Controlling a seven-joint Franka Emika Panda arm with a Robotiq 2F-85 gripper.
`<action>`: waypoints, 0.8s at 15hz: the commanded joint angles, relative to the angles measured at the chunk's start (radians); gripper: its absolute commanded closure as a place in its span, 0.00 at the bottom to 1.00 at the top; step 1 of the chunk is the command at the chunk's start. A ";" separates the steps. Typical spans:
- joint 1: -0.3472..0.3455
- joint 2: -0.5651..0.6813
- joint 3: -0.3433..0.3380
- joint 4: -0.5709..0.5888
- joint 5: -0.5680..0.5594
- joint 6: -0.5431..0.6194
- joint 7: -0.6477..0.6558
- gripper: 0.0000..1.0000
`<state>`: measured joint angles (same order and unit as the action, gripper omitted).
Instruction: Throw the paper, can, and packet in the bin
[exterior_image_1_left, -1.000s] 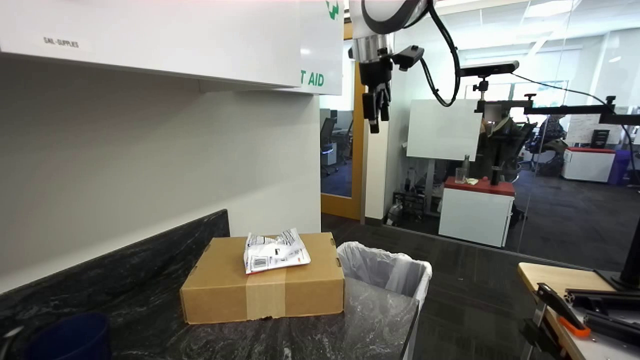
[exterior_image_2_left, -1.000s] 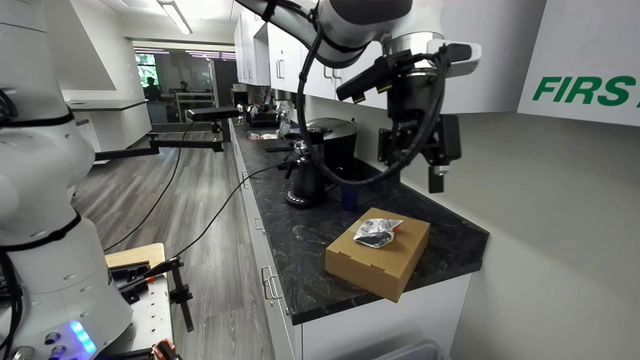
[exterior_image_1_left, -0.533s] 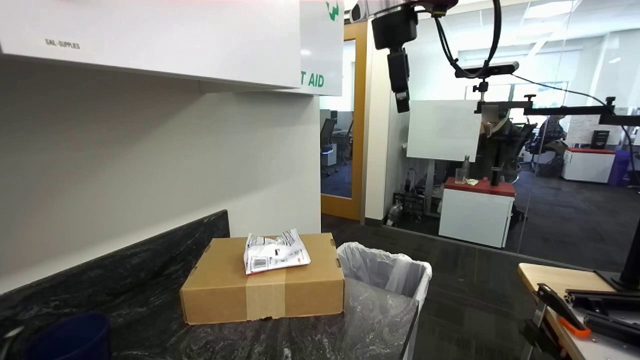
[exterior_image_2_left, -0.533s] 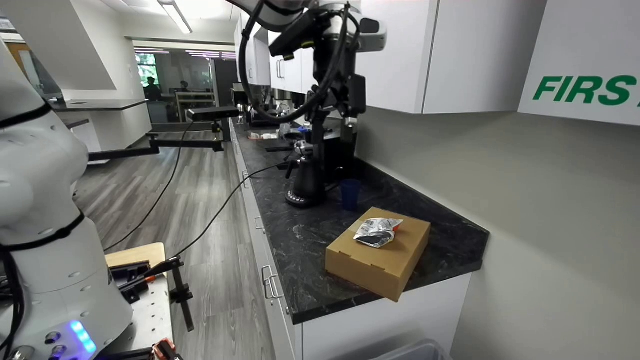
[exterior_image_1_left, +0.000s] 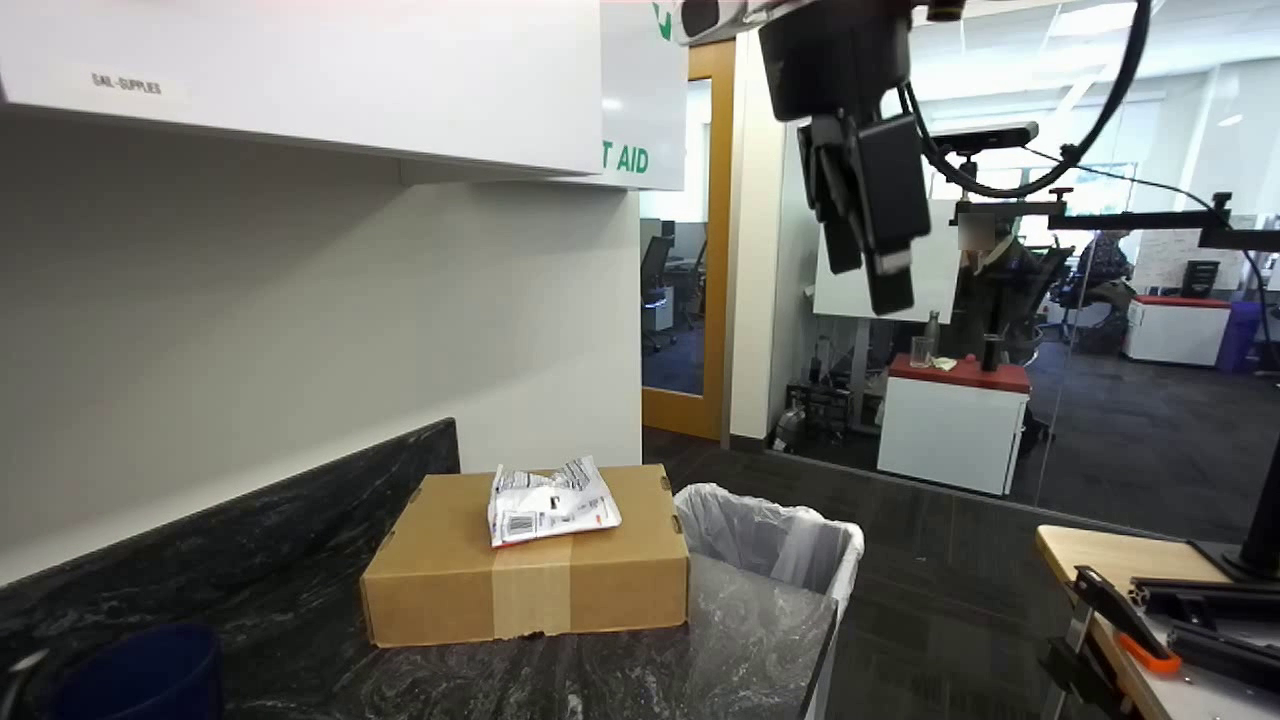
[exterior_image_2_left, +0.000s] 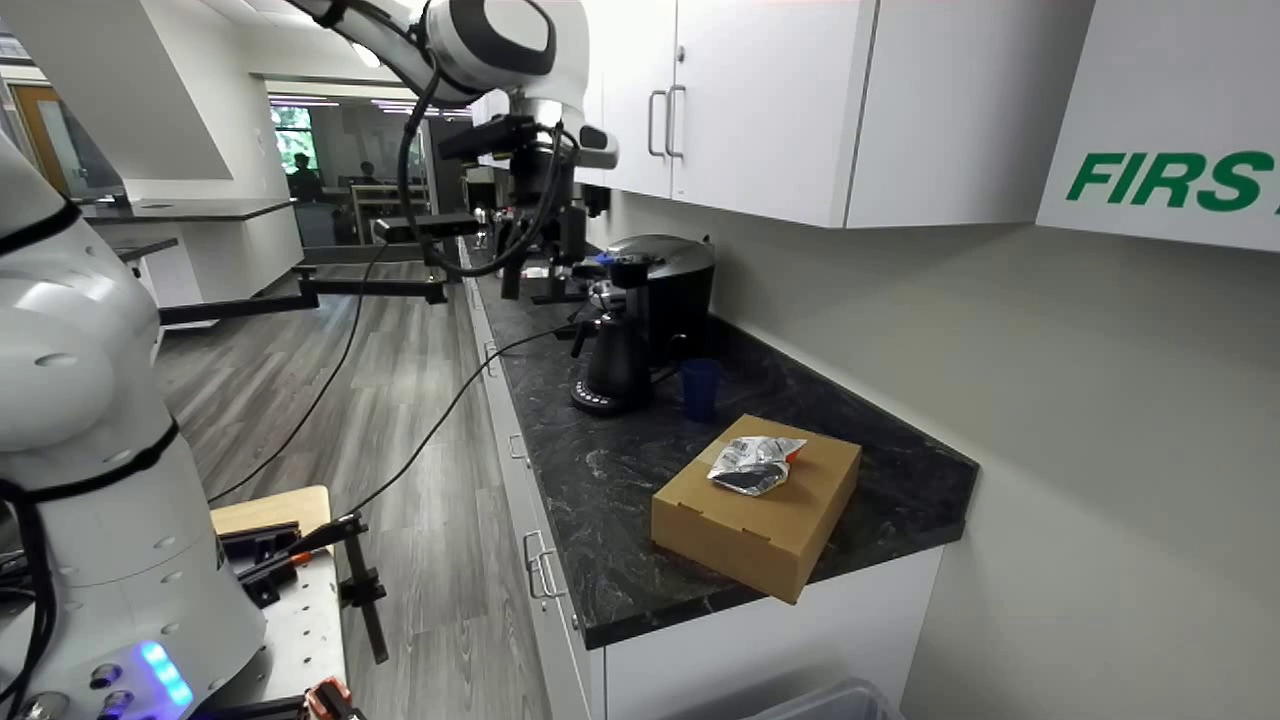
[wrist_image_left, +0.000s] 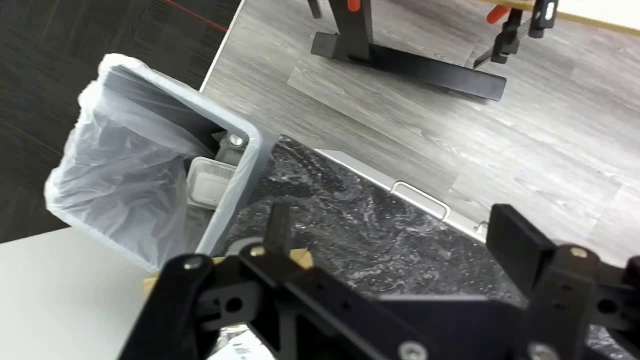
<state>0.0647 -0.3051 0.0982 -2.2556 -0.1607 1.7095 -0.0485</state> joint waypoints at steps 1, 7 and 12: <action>0.059 -0.031 0.046 -0.116 0.073 0.101 0.080 0.00; 0.087 0.012 0.083 -0.210 0.091 0.321 0.124 0.00; 0.055 0.268 0.095 -0.134 -0.073 0.710 0.166 0.00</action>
<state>0.1420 -0.1993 0.1803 -2.4585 -0.1313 2.2548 0.0613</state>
